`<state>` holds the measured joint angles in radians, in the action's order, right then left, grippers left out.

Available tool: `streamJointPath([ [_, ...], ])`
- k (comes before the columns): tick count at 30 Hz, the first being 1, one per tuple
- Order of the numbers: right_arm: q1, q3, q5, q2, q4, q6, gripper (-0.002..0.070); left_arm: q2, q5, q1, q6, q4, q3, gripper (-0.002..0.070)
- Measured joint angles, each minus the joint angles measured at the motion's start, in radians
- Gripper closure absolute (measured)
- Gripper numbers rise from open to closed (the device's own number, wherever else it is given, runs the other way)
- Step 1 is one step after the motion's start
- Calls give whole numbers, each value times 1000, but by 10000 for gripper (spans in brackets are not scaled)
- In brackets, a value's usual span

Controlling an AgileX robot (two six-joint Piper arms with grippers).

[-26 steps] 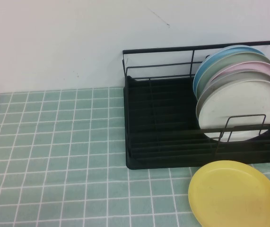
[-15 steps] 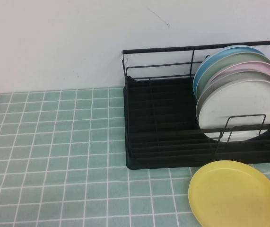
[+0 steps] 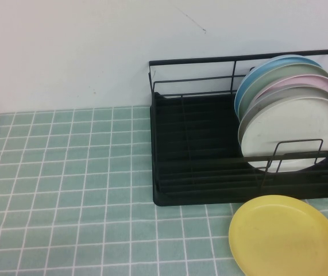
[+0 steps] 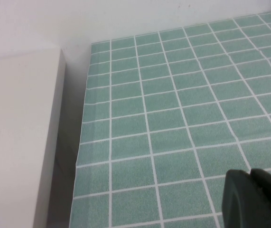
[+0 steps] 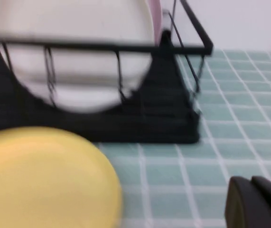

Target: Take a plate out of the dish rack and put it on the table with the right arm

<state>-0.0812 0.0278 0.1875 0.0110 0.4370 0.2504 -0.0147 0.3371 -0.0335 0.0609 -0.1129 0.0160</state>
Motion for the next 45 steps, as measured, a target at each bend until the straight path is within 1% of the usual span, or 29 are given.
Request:
streamJointPath([
  [5,0,0,0,0,0,0,678,0,0,0,0,0,0,678],
  [7,0,0,-33,0,103,-2,678,0,0,0,0,0,0,678],
  [10,0,0,-49,0,152,32,678,0,0,0,0,0,0,678],
  [13,0,0,-20,0,149,170,678,0,0,0,0,0,0,678],
  [16,0,0,48,0,83,407,678,0,0,0,0,0,0,678],
  [17,0,0,65,0,67,460,678,0,0,0,0,0,0,678],
  [18,0,0,77,0,63,507,678,0,0,0,0,0,0,678],
  [20,0,0,88,0,63,547,678,0,0,0,0,0,0,678],
  [35,0,0,95,0,76,566,678,0,0,0,0,0,0,678],
  [45,0,0,95,0,137,571,678,0,0,0,0,0,0,678],
])
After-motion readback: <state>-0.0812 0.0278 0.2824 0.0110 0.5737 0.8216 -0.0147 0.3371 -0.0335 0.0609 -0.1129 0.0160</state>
